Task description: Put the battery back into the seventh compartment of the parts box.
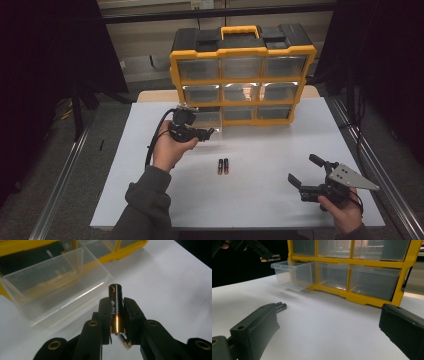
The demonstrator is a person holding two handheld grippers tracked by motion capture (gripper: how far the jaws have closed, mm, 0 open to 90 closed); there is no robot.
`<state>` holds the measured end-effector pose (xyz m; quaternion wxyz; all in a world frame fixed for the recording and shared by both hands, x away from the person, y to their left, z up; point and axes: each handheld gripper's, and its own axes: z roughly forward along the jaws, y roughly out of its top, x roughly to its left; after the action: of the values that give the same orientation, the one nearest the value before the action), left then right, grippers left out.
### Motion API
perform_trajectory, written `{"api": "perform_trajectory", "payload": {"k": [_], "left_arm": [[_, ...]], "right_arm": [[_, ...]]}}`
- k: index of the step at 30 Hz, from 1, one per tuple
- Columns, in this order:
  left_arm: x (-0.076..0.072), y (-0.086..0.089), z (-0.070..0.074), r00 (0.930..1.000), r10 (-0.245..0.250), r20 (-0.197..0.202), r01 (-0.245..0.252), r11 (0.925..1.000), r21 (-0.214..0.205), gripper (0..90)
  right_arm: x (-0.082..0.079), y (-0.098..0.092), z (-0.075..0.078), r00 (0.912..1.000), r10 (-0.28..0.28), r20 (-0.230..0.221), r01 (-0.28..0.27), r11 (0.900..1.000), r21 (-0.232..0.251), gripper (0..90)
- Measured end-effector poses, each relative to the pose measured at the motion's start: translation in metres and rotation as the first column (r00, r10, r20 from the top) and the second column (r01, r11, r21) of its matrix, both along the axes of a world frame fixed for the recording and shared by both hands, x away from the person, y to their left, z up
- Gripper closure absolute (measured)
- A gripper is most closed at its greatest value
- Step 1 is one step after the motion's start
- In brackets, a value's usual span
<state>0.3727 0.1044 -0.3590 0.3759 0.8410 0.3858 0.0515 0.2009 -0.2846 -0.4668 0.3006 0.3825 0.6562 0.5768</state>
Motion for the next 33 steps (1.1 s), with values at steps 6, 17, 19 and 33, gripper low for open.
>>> {"api": "perform_trajectory", "payload": {"k": [6,17,19,33], "left_arm": [[0.011,-0.003,0.006,1.0000,0.008,-0.003,-0.008,1.0000,0.001,77.4],[0.032,-0.001,0.008,0.9986,0.052,0.006,-0.052,0.9987,-0.002,77.4],[0.037,0.001,0.007,0.9981,0.061,0.009,-0.060,0.9981,-0.010,77.4],[0.057,0.000,-0.009,0.9909,0.133,0.022,-0.133,0.9908,0.023,77.4]], "right_arm": [[0.000,0.000,0.000,1.0000,0.006,0.001,-0.006,1.0000,-0.005,1.6],[0.000,0.000,0.000,1.0000,0.006,0.002,-0.006,1.0000,0.006,1.7],[-0.001,-0.001,0.000,0.9999,0.012,-0.002,-0.012,0.9999,0.001,1.7],[-0.001,-0.002,0.000,0.9999,0.016,0.000,-0.016,0.9999,-0.002,1.7]]}}
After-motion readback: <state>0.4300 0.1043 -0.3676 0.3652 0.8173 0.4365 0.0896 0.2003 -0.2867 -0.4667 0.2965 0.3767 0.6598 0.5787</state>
